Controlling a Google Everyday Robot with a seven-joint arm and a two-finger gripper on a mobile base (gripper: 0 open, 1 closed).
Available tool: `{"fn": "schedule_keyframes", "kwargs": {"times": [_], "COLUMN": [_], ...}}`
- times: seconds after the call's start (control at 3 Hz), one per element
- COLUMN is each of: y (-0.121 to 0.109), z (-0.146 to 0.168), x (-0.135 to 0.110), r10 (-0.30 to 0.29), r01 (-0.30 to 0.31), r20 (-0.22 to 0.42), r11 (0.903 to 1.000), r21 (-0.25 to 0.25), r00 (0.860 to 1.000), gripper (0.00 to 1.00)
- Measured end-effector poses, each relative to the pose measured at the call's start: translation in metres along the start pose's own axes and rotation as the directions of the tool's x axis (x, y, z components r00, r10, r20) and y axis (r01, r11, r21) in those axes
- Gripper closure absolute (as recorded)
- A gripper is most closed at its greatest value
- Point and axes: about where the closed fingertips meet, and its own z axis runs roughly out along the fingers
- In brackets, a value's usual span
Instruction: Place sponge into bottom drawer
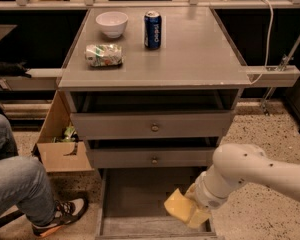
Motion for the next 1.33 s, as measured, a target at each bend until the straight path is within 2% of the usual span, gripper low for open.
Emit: {"fn": "schedule_keyframes", "kwargs": {"times": [0.33, 0.67, 1.0, 1.33], "y": [0.009, 0.01, 0.003, -0.019], "z": [0.061, 0.061, 0.077, 0.131], "x": [-0.014, -0.014, -0.012, -0.016], "r10": [0.057, 0.055, 0.107, 0.182], "r01": [-0.055, -0.054, -0.107, -0.182], "r20": [0.049, 0.047, 0.024, 0.0], "r11": [0.9981, 0.9981, 0.994, 0.9832], "r21": [-0.029, -0.03, -0.021, -0.003], "r00": [0.997, 0.997, 0.994, 0.983], "gripper": [1.0, 1.0, 1.0, 1.0]}}
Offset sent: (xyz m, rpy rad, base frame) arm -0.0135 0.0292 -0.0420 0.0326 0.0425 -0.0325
